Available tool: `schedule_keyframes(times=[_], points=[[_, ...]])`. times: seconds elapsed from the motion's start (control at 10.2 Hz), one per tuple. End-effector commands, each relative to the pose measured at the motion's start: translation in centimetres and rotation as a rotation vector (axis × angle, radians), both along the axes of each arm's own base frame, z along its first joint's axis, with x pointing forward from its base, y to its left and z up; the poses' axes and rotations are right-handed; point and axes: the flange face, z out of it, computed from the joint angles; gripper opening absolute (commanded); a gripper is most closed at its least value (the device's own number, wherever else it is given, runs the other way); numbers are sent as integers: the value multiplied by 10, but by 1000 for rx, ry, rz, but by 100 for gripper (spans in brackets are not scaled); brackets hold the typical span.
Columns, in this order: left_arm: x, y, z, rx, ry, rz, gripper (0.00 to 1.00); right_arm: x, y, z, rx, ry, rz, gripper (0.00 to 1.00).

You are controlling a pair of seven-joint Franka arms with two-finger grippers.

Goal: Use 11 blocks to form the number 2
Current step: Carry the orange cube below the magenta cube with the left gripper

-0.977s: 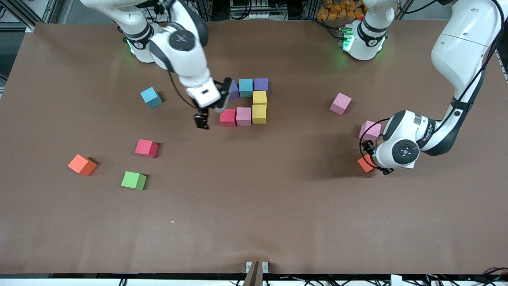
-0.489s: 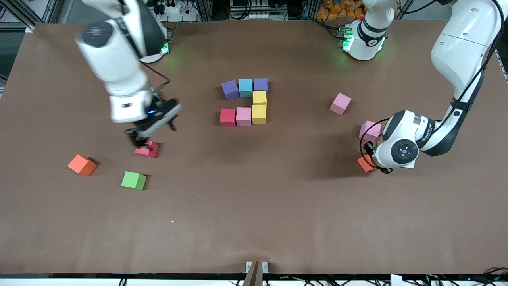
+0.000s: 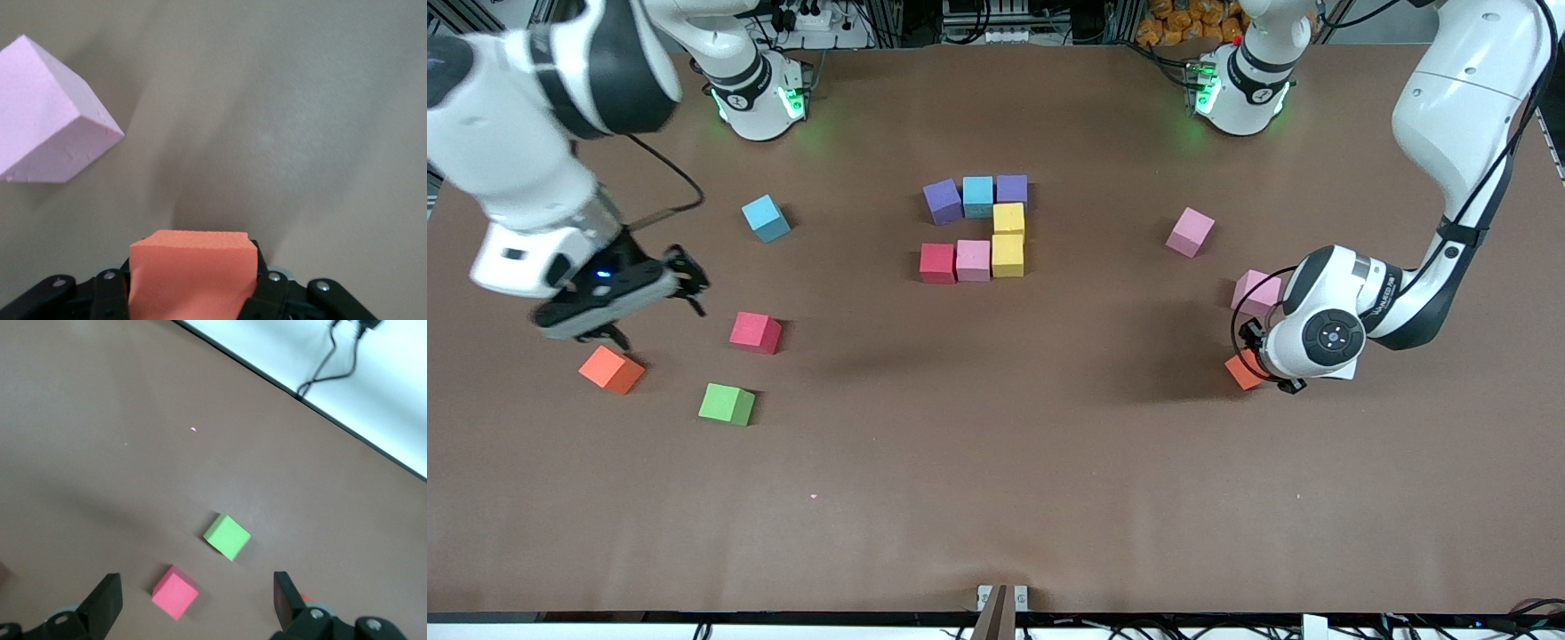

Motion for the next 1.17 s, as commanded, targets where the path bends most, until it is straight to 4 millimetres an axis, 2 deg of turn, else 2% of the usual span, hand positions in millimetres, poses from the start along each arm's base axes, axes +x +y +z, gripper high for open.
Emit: schedule_keyframes(times=[0.0,0.1,0.2,0.29,0.49,0.78,0.98,1.08], points=[[3,-38,22,-10,-32,-168,27,-14,-10,33,59,1,-217,100],[1,-67,28,-23,-35,-269,27,-18,-13,38,57,3,-227,100],[-1,-106,29,-42,-35,-399,27,-27,-29,50,55,4,-260,100],[-5,-145,33,-59,-40,-514,27,-31,-48,49,45,46,-295,100],[-8,-192,45,-83,-59,-671,27,-31,-85,65,57,75,-363,100],[-41,-275,53,-117,-82,-962,27,-36,-129,65,57,111,-450,100],[-54,-298,50,-121,-84,-1119,27,-35,-153,75,59,129,-484,100],[-60,-310,50,-132,-89,-1208,27,-35,-154,77,60,127,-487,100]])
